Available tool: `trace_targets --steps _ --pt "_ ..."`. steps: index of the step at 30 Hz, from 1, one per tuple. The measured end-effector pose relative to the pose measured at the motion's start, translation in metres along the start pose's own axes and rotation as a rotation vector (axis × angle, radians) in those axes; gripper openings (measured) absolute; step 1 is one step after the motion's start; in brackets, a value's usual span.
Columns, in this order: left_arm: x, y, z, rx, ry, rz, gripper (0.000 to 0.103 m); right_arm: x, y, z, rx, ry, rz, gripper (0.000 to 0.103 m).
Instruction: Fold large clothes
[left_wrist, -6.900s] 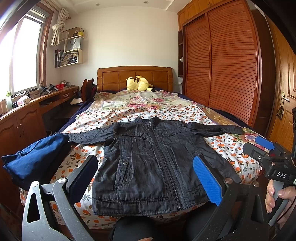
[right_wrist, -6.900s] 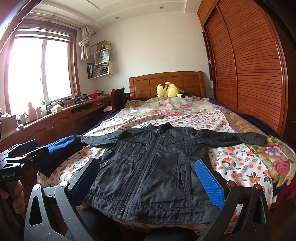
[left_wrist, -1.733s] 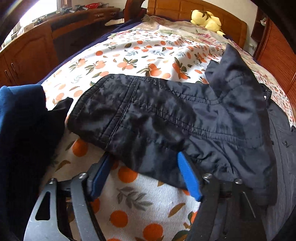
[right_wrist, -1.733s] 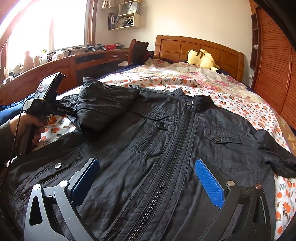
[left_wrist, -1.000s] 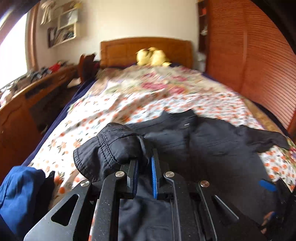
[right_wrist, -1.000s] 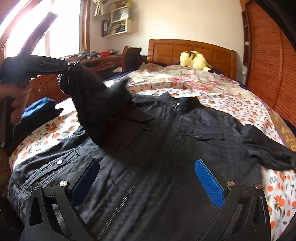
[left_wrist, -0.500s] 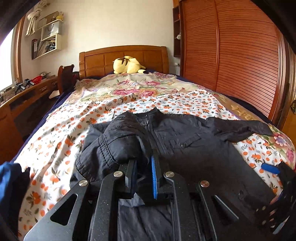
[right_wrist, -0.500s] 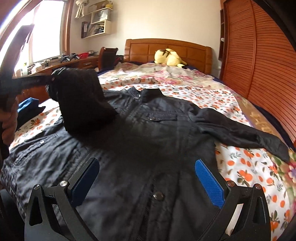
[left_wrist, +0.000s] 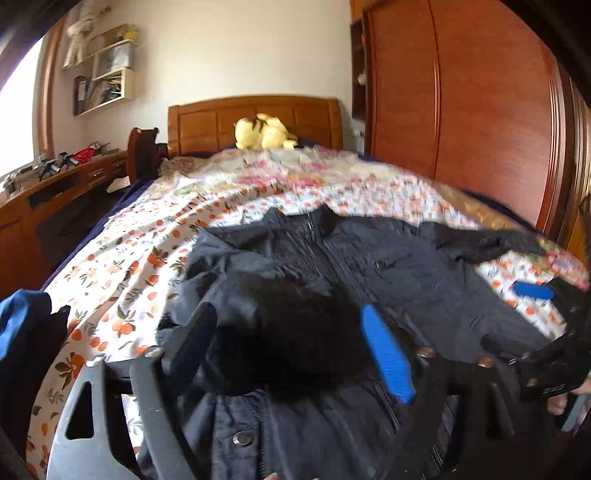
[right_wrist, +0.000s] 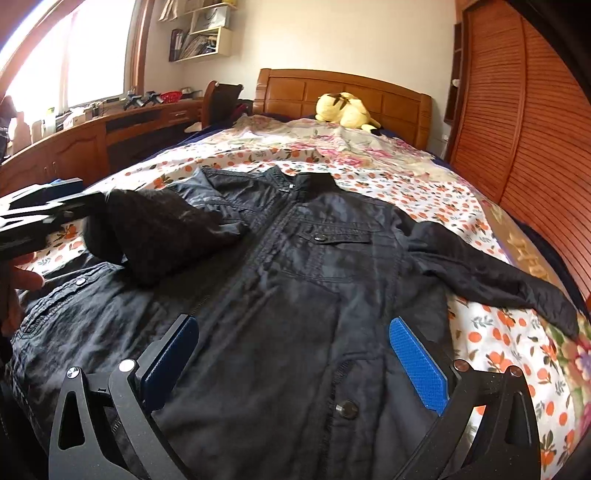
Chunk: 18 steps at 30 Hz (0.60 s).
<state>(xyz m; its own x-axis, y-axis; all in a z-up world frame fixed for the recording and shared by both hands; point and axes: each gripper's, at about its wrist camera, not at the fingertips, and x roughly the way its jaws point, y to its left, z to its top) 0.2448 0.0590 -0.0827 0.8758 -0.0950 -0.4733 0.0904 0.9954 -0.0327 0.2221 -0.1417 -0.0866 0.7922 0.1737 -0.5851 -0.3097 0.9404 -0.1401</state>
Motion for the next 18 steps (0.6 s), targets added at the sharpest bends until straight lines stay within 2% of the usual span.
trace_targets --steps 5,18 --pt "-0.02 0.028 -0.002 -0.019 -0.017 0.014 0.083 0.007 0.021 0.012 -0.043 0.011 0.028 0.103" --pt "-0.048 0.11 -0.022 -0.083 -0.022 0.149 0.083 0.027 0.099 0.062 -0.19 0.009 0.181 0.103"
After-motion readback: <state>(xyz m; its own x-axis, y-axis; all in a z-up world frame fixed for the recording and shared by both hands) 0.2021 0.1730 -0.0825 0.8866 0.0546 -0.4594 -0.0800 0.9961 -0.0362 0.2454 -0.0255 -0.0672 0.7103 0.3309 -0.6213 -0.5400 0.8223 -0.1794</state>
